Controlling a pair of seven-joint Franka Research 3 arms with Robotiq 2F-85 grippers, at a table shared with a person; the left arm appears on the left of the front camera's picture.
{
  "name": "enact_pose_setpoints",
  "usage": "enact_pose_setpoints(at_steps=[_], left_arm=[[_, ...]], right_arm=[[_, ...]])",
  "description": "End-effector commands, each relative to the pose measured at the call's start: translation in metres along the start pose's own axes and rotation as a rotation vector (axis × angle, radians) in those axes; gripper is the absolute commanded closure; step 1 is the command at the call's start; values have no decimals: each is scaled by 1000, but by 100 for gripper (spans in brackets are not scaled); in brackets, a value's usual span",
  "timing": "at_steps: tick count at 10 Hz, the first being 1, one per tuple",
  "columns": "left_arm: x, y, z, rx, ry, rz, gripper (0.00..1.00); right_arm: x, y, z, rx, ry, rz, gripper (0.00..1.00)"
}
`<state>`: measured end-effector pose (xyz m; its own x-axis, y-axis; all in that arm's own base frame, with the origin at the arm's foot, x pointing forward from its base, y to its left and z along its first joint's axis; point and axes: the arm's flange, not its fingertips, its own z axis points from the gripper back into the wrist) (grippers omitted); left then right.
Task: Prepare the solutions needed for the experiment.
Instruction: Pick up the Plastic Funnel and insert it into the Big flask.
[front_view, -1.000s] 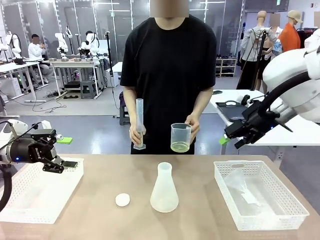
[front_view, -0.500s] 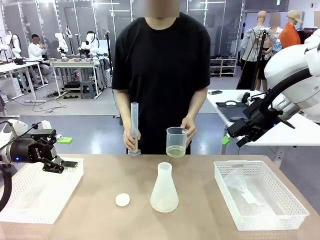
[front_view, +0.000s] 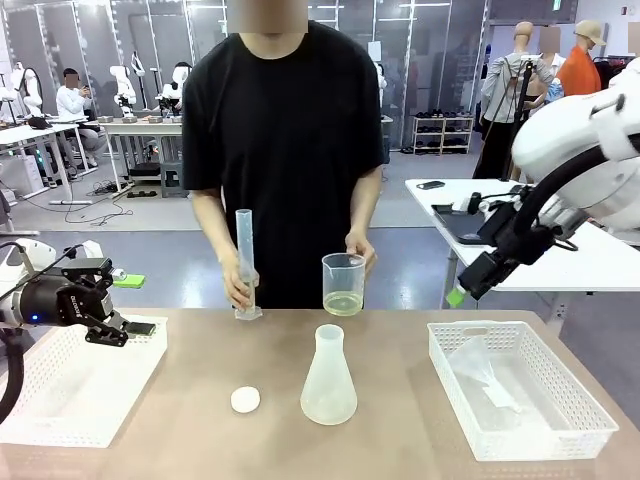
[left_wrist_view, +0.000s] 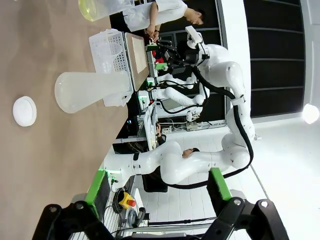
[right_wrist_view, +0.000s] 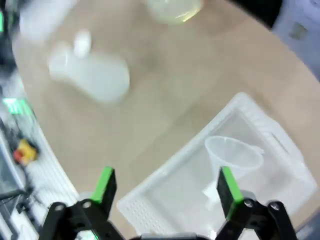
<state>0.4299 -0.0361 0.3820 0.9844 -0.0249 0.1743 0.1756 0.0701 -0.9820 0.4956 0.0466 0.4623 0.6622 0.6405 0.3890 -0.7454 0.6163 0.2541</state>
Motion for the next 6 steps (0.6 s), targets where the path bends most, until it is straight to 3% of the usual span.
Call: enact_pose_setpoints(at_steps=[1, 3, 5, 6], left_arm=[[1, -2, -1, -11, -8, -11, 0], [1, -2, -1, -11, -8, -11, 0], [1, -2, -1, -11, -8, -11, 0], [1, -2, -1, -11, -8, -11, 0]], right_arm=[[14, -17, -6, -60, 73, 335, 0], [29, -12, -17, -111, 159, 576, 0], [38, -7, -30, -141, 310, 645, 0], [40, -5, -37, -81, 343, 686, 0]])
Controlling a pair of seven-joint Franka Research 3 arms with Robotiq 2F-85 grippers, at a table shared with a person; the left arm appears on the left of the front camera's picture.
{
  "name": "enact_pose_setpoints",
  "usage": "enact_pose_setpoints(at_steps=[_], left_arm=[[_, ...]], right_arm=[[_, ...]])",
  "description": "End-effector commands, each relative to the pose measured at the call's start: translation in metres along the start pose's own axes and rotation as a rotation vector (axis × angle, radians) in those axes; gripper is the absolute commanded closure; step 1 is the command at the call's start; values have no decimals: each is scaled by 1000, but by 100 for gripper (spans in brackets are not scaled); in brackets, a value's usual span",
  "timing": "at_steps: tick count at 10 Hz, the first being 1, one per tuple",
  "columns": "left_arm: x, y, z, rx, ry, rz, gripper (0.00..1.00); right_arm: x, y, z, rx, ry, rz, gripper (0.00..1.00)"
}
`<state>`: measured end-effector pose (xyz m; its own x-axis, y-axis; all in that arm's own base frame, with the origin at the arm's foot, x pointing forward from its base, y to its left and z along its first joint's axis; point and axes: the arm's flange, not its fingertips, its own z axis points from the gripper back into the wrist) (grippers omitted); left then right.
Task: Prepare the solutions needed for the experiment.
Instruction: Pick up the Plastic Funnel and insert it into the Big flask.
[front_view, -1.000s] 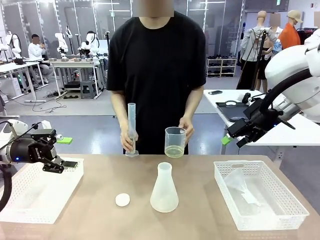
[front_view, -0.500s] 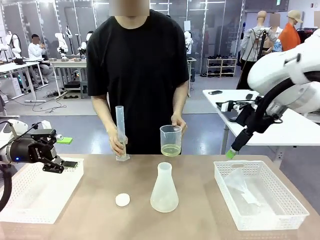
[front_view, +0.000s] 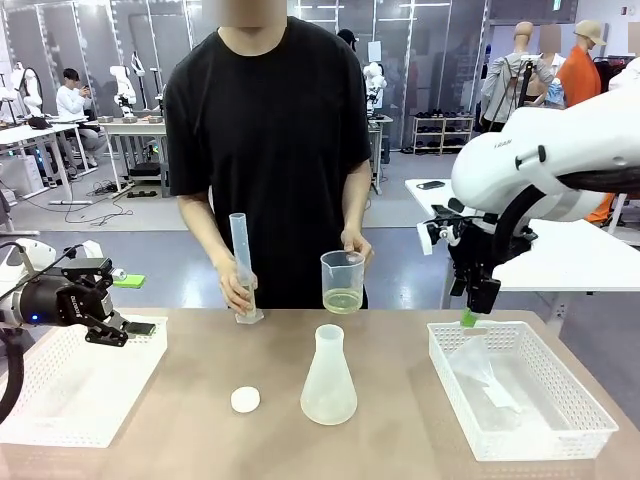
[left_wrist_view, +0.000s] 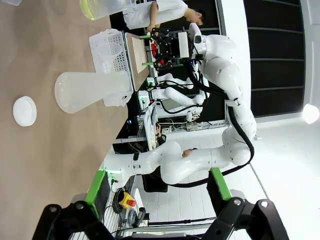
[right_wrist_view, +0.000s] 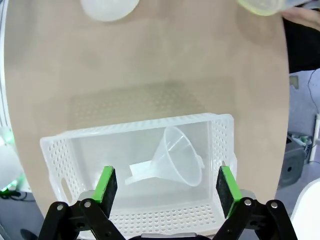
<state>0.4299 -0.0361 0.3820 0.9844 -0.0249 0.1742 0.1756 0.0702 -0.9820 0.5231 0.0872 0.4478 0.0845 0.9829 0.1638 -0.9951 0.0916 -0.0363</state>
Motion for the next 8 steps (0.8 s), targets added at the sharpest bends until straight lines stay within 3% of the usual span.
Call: enact_pose_setpoints(at_steps=[1, 2, 5, 6, 7, 8], left_arm=[[1, -2, -2, -11, -8, -11, 0], [1, -2, -2, -11, -8, -11, 0], [1, -2, -2, -11, -8, -11, 0], [1, -2, -2, -11, -8, -11, 0], [1, -2, -2, -11, -8, -11, 0], [1, -2, -2, -11, -8, -11, 0]], right_arm=[[2, -4, -7, 68, 44, 29, 0], [0, 0, 0, 0, 0, 0, 0], [0, 0, 0, 0, 0, 0, 0], [1, 0, -4, 16, 15, 10, 0], [4, -6, -7, 41, 116, 52, 0], [2, -11, -7, 93, 145, 79, 0]])
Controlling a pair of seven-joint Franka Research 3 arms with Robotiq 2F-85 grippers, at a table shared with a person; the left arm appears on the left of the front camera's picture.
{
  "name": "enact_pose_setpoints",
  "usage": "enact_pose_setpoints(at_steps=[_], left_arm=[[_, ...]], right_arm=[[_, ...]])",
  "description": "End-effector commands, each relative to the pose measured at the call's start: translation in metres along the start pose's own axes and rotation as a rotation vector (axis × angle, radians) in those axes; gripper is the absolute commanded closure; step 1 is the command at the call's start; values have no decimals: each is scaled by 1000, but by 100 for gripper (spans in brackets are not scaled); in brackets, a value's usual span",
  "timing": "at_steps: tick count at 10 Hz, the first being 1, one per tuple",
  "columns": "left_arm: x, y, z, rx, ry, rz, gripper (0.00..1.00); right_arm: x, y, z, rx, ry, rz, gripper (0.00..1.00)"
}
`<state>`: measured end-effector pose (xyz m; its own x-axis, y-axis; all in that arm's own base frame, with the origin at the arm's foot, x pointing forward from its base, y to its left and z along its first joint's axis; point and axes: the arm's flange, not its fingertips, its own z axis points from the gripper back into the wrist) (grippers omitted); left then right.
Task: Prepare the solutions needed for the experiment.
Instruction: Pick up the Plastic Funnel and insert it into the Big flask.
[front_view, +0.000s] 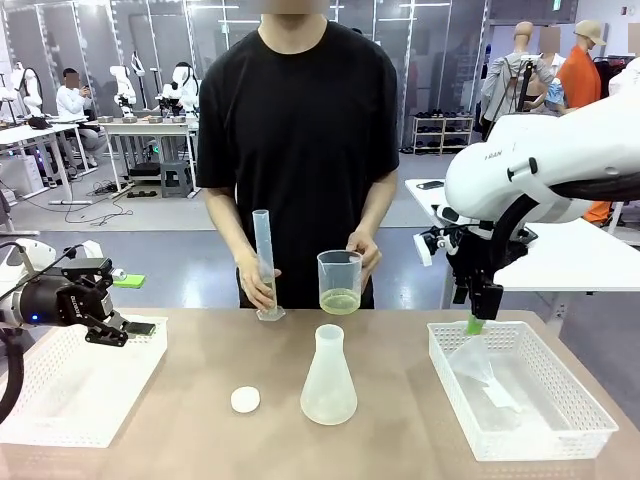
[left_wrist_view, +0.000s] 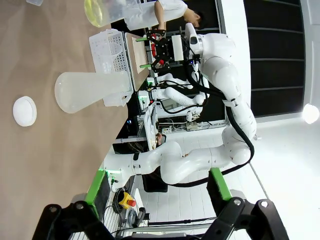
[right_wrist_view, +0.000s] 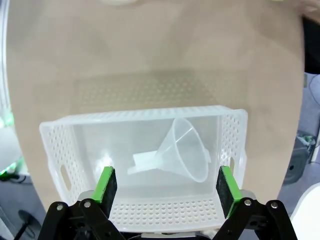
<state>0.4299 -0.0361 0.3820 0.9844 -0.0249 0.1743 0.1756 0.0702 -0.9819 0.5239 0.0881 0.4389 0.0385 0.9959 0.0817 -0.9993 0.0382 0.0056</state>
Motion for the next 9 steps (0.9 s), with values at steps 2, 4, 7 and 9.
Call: enact_pose_setpoints(at_steps=[2, 4, 7, 9], left_arm=[[1, -2, -1, -11, -8, -11, 0], [1, -2, -1, -11, -8, -11, 0], [1, -2, -1, -11, -8, -11, 0], [1, -2, -1, -11, -8, -11, 0]], right_arm=[[-6, -24, -1, 132, 109, 114, 0], [-8, -38, -10, 174, 134, 216, 0], [-6, -58, -25, 160, 150, 295, 0], [-5, -68, -36, 225, 158, 320, 0]])
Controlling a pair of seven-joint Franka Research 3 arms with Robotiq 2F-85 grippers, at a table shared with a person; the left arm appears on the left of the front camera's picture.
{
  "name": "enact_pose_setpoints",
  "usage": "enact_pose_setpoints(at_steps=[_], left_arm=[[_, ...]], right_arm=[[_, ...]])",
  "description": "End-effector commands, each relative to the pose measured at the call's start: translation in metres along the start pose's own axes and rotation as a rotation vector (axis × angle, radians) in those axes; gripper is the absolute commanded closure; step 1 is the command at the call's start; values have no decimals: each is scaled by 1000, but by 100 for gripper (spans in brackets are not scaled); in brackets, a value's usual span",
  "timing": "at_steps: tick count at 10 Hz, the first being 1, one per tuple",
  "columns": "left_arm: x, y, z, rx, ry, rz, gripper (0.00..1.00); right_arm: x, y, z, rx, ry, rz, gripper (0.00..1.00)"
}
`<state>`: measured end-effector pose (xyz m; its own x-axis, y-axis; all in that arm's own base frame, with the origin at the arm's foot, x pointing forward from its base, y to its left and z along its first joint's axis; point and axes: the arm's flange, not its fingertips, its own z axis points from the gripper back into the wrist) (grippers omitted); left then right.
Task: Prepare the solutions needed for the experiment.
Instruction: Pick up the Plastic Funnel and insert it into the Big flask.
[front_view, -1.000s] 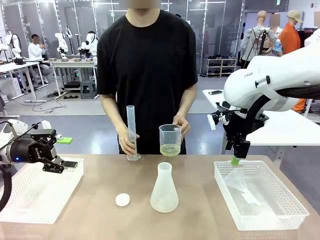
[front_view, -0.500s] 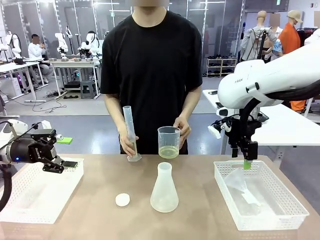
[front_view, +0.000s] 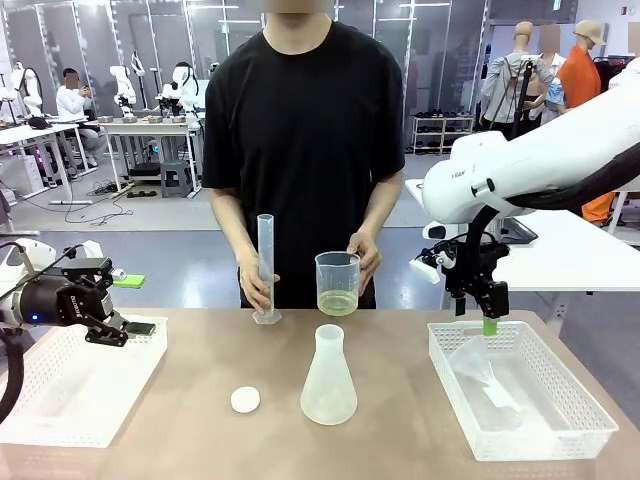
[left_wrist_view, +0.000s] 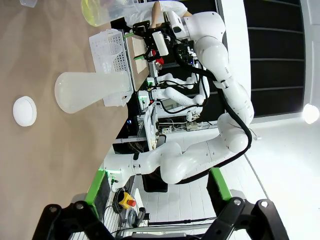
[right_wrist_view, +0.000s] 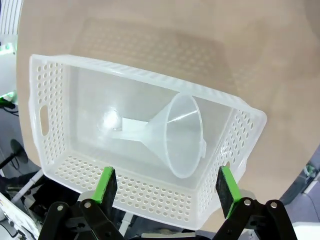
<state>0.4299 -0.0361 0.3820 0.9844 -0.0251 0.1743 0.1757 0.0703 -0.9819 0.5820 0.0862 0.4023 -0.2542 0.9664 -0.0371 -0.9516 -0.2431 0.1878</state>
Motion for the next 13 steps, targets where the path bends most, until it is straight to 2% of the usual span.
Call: enact_pose_setpoints(at_steps=[1, 5, 8, 10, 11, 13], left_arm=[[1, -2, -1, -11, -8, -11, 0], [1, -2, -1, -11, -8, -11, 0], [1, -2, -1, -11, -8, -11, 0], [1, -2, -1, -11, -8, -11, 0], [1, -2, -1, -11, -8, -11, 0], [1, -2, -1, -11, -8, -11, 0]], right_arm=[[-6, -14, -3, 70, 5, 69, 0], [-5, -28, -22, 154, 28, 197, 0], [-3, -34, -37, 245, 32, 252, 0], [-4, -38, -42, 258, 29, 265, 0], [-4, -39, -44, 287, 47, 252, 9], [-4, -41, -48, 313, 23, 243, 27]])
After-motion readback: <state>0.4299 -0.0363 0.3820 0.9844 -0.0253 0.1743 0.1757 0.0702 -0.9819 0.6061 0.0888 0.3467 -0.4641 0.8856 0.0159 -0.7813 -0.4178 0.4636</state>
